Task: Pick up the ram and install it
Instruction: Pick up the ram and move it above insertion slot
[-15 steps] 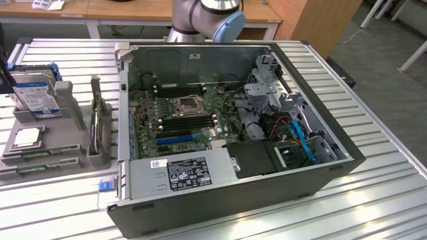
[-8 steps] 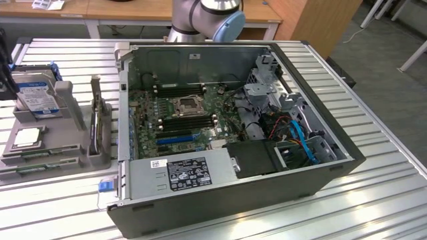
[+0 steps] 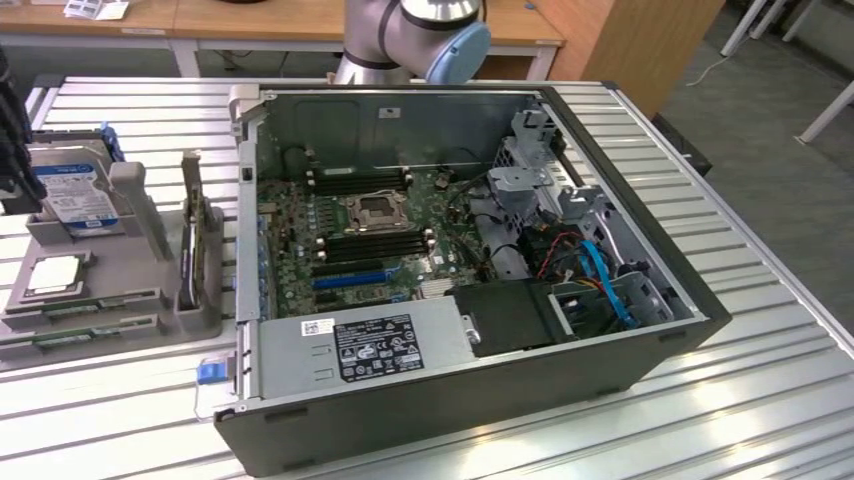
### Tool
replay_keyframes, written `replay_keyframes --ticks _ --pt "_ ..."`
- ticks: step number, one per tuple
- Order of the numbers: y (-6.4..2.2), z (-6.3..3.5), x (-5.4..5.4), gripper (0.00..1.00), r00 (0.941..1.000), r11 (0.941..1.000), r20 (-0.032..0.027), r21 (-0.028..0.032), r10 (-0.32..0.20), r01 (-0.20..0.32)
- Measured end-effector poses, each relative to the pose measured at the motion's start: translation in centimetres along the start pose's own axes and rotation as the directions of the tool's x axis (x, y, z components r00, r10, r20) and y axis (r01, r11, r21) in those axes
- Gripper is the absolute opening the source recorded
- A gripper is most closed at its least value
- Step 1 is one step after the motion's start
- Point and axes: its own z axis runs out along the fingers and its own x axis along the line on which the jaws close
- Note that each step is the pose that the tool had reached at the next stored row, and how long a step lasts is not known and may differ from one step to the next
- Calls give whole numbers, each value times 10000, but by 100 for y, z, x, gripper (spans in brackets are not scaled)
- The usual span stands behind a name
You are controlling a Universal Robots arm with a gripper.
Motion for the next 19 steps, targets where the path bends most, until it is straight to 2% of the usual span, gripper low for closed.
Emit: replay_keyframes --ticks 19 --pt "20 358 618 24 10000 10000 0 61 56 -56"
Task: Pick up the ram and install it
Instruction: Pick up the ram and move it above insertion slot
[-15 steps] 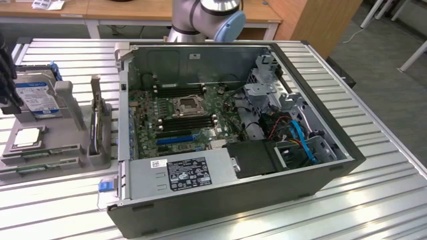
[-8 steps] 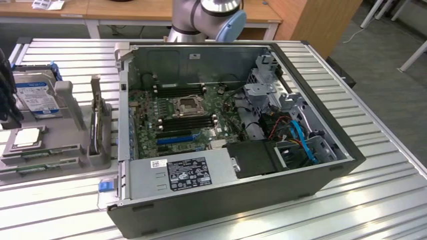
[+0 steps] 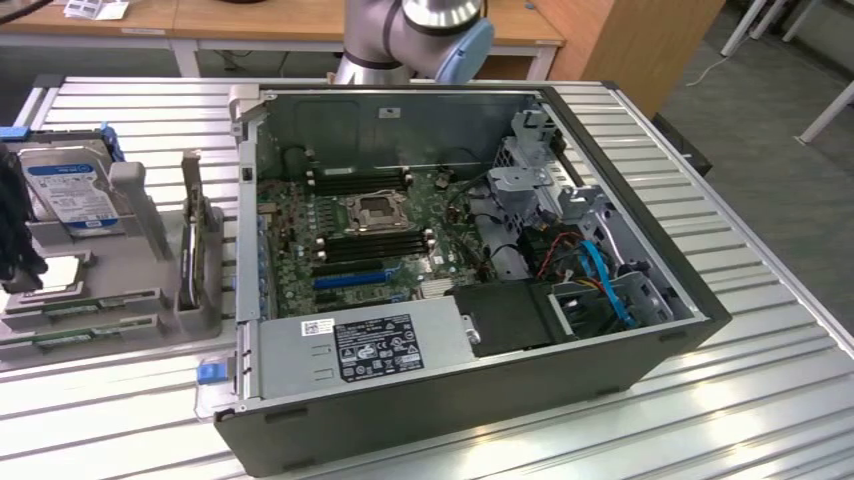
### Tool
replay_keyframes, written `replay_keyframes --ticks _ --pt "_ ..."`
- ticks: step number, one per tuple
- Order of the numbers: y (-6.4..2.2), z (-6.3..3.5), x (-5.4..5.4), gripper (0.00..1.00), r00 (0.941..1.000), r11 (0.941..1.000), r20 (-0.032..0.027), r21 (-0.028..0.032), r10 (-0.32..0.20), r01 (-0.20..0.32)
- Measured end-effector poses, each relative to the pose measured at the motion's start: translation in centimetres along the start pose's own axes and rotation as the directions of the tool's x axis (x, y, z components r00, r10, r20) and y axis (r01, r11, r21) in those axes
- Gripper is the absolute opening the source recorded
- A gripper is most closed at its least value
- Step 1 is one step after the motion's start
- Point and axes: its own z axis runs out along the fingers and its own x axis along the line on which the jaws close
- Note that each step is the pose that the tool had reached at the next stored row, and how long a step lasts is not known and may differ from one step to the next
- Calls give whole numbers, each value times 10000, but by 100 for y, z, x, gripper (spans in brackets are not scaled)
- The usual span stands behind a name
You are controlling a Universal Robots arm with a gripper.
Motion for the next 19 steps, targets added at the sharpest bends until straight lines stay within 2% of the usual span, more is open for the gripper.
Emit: replay_keyframes --ticks 3,9,17,19 --pt "1 58 79 24 10000 10000 4 8 4 -4" --pt "-1 165 74 24 10000 10000 2 5 7 -7" --pt "-12 307 -56 24 10000 10000 7 6 6 -6" --pt "-12 313 -59 24 10000 10000 7 5 6 -6"
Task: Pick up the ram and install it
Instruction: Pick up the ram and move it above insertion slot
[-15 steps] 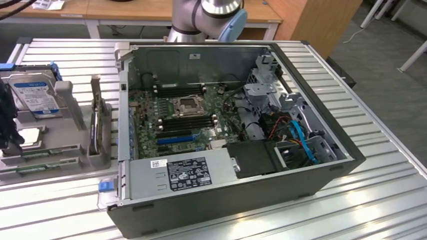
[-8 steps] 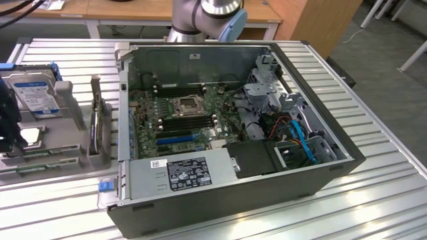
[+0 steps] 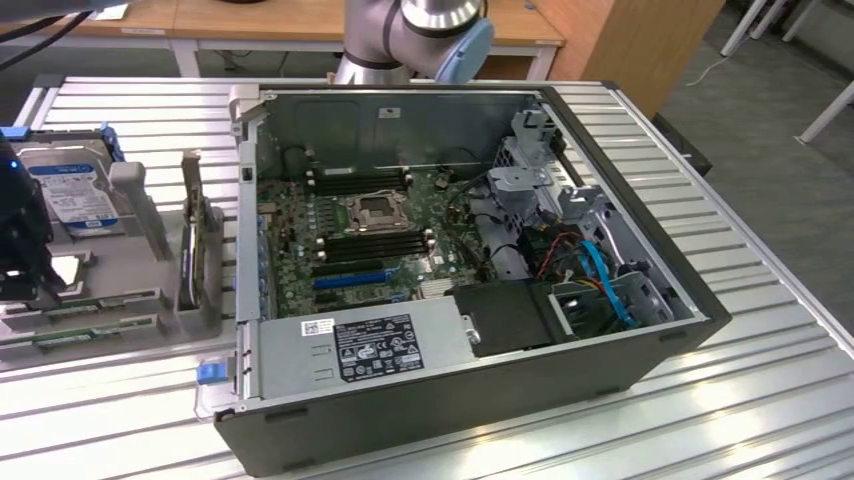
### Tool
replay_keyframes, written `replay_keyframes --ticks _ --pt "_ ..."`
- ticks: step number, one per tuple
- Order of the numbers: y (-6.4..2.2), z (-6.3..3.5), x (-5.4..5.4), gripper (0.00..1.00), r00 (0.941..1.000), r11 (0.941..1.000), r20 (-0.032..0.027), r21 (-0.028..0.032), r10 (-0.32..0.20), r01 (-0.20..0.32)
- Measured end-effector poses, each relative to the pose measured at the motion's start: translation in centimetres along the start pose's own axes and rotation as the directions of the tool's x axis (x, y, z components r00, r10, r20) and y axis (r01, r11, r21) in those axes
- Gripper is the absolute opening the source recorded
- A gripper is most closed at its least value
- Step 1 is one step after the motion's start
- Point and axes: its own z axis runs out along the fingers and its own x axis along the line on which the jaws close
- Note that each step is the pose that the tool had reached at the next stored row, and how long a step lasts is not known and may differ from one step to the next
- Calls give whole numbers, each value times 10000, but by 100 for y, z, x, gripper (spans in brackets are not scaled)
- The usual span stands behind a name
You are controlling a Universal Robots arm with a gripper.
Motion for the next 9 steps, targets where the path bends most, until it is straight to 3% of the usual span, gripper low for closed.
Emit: replay_keyframes --ticks 3,7,9 --pt "3 16 -1 24 10000 10000 -1 -1 -1 1" --pt "100 52 -14 24 10000 10000 0 27 1 -1" --pt "108 89 -15 24 10000 10000 -1 28 0 0"
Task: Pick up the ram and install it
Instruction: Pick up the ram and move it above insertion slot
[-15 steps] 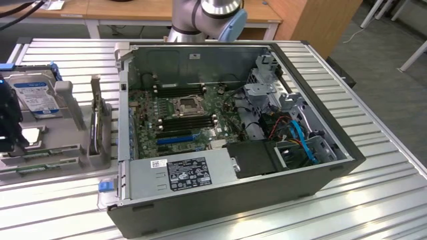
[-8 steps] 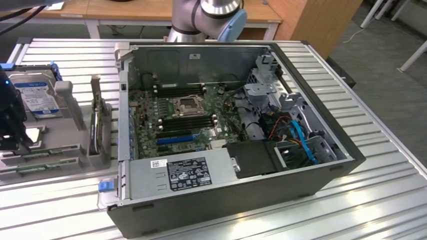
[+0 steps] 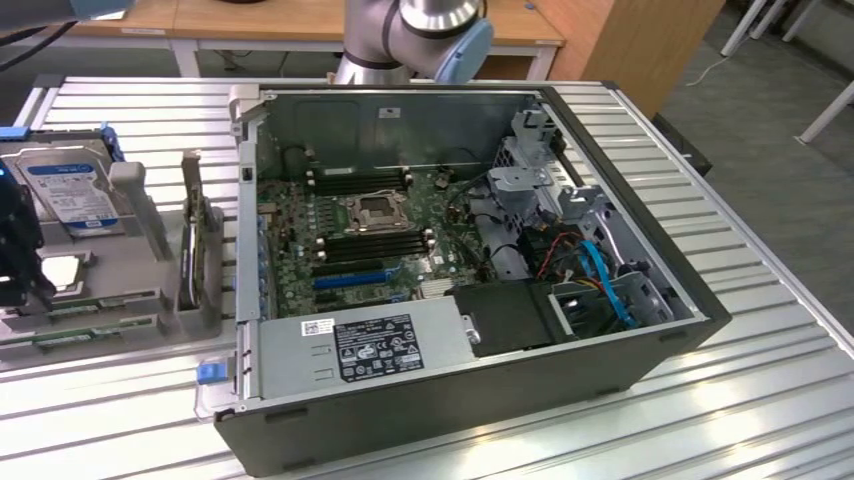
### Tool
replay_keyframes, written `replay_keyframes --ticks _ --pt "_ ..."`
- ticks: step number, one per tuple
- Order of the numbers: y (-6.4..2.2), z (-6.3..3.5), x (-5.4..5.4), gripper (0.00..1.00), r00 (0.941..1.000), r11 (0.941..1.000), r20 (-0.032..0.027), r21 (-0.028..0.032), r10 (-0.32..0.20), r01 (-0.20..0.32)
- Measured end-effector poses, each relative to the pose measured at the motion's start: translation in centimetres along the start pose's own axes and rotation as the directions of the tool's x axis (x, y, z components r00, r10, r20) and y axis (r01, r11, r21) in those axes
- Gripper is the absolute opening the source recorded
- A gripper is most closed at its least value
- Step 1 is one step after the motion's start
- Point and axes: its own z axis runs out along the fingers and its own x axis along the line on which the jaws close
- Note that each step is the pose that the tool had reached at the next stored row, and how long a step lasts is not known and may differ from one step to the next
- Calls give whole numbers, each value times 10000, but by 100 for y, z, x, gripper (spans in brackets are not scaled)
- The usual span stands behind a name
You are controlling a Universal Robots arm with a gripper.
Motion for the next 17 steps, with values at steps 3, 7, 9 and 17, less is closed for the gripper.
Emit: replay_keyframes --ticks 3,7,9,17 --pt "0 53 0 24 10000 10000 -1 -2 -2 2" --pt "-2 126 -2 24 10000 10000 0 -1 0 0" --pt "-3 162 -3 24 10000 10000 -1 -2 0 0" --pt "-6 309 -5 24 10000 10000 -1 -1 1 -1"
